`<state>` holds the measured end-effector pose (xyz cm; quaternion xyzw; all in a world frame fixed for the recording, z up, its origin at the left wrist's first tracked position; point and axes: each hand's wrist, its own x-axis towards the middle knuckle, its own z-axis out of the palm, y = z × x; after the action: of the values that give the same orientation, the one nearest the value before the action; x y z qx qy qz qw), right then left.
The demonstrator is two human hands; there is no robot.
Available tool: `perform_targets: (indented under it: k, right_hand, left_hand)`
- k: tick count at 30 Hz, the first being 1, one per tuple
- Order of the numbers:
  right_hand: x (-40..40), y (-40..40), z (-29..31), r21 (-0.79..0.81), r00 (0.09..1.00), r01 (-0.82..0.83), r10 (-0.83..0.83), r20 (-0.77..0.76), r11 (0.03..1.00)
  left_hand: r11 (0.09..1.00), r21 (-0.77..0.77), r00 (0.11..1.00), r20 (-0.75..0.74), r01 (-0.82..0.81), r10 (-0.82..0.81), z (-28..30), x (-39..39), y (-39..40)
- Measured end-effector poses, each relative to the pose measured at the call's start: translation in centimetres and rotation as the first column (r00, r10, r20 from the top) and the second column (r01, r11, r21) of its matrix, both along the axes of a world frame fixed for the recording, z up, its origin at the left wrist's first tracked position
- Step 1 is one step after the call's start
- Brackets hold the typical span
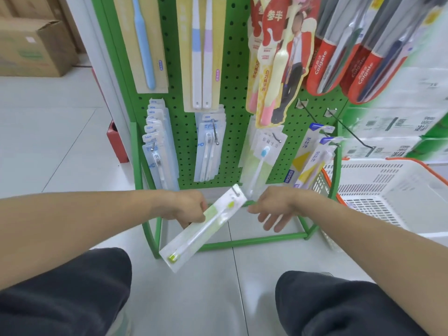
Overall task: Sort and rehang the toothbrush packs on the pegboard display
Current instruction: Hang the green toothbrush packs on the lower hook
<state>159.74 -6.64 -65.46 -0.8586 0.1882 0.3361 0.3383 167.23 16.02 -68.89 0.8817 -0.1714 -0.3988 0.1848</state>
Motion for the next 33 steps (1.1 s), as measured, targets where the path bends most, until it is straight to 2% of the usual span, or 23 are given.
perform_targets:
  k: [3, 7, 10, 14, 18, 21, 23, 30, 33]
  right_hand:
    - [-0.5, 1.3, -0.2, 0.186, 1.0, -0.025, 0.024, 0.006, 0.982]
    - [-0.3, 3.2, -0.1, 0.425, 0.959, 0.094, -0.196, 0.203, 0.9]
    - [-0.4, 4.4, 1.1, 0.52, 0.892, 0.068, -0.286, 0.351, 0.852]
    - [-0.4, 4.9, 2.8, 0.493, 0.833, -0.006, -0.269, 0.484, 0.87]
    - [-0.7, 4.8, 3.0, 0.424, 0.82, -0.021, -0.227, 0.525, 0.906]
    - [-1.1, 5.3, 2.7, 0.356, 0.838, -0.104, -0.111, 0.535, 0.929]
    - [-1.2, 5.6, 2.8, 0.337, 0.838, -0.127, -0.081, 0.54, 0.933]
    - [-1.3, 6.0, 3.8, 0.388, 0.792, -0.066, -0.188, 0.581, 0.919]
    - [-1.4, 6.6, 3.9, 0.34, 0.775, -0.072, -0.162, 0.611, 0.938]
  left_hand:
    - [0.994, -0.104, 0.989, -0.142, 0.021, -0.036, 1.8, -1.3, 1.9]
    - [0.958, -0.286, 0.944, -0.318, -0.006, -0.089, 3.1, -2.4, 3.8]
    - [0.924, -0.382, 0.913, -0.379, -0.007, -0.15, 4.0, -2.5, 3.8]
    - [0.881, -0.467, 0.948, -0.307, -0.071, -0.086, 4.3, -2.4, 3.2]
    - [0.817, -0.562, 0.961, -0.273, -0.128, -0.037, 4.7, -2.3, 3.1]
    - [0.74, -0.633, 0.94, -0.34, -0.226, -0.004, 5.6, -2.0, 2.6]
    - [0.728, -0.65, 0.934, -0.355, -0.22, -0.034, 6.1, -1.9, 2.5]
    - [0.67, -0.707, 0.974, -0.157, -0.226, 0.163, 6.5, -2.1, 2.1]
    - [0.635, -0.743, 0.972, -0.098, -0.214, 0.214, 6.7, -2.1, 1.8]
